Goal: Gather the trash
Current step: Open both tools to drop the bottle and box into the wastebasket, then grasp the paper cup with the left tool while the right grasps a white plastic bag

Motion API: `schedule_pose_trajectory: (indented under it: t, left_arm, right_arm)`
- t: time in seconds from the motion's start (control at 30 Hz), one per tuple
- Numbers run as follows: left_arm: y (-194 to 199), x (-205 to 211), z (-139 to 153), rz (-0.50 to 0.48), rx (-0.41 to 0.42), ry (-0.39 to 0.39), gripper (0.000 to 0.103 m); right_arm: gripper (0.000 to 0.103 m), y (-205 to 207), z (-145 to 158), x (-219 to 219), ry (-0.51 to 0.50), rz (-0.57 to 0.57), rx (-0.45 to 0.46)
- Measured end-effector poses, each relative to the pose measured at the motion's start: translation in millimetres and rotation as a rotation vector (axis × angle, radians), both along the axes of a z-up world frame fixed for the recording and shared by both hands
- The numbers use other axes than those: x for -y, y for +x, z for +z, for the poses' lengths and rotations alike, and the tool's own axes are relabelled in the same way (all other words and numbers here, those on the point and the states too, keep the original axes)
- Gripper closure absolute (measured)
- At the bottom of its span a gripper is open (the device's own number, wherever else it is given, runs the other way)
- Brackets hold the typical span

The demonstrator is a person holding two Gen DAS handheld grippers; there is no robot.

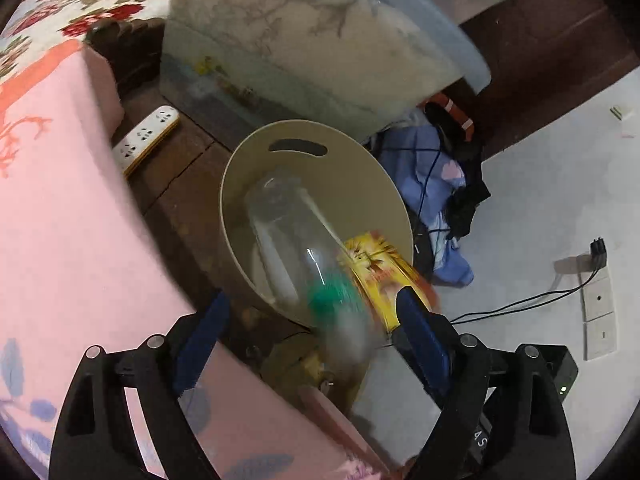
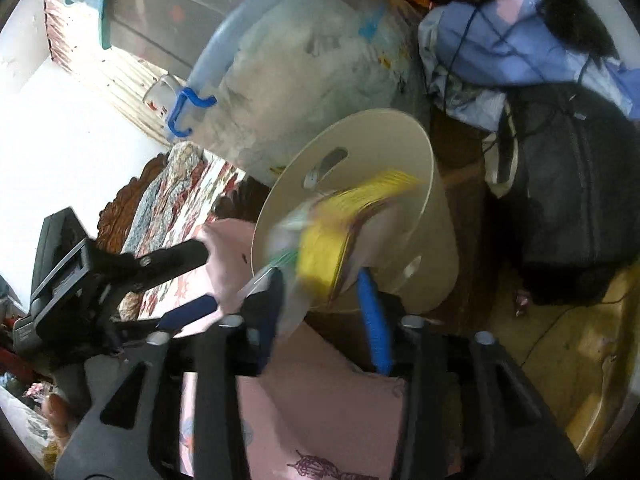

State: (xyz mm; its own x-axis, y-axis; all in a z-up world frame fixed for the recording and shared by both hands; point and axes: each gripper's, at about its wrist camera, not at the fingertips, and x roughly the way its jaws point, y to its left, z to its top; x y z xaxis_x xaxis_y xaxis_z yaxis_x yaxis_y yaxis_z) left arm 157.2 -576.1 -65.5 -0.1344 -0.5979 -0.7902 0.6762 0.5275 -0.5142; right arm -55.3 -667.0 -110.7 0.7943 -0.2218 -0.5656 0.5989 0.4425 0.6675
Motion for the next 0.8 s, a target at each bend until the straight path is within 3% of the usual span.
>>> schedule_pose_trajectory:
  t: [0.27, 0.47, 0.6, 0.8]
  left_arm:
    - [-33, -125, 73, 0.037, 0.006, -0.259, 0.022]
    - [-68, -264, 104, 0.064, 0.076, -0.404, 0.022]
    - [-78, -348, 108, 0.124, 0.143, -0.412, 0.022]
    - [-55, -471, 91, 0.384, 0.164, -0.354, 0.022]
  right_arm:
    - [0.05, -18, 29, -48, -0.103, 0.008, 0.067]
    - [0.05, 0, 43, -120, -0.108, 0.204, 0.104]
    - [0.05, 21, 47, -175, -0.109, 0.355, 0.093]
    - [0.05, 56, 52, -261, -0.144, 0.568, 0.055]
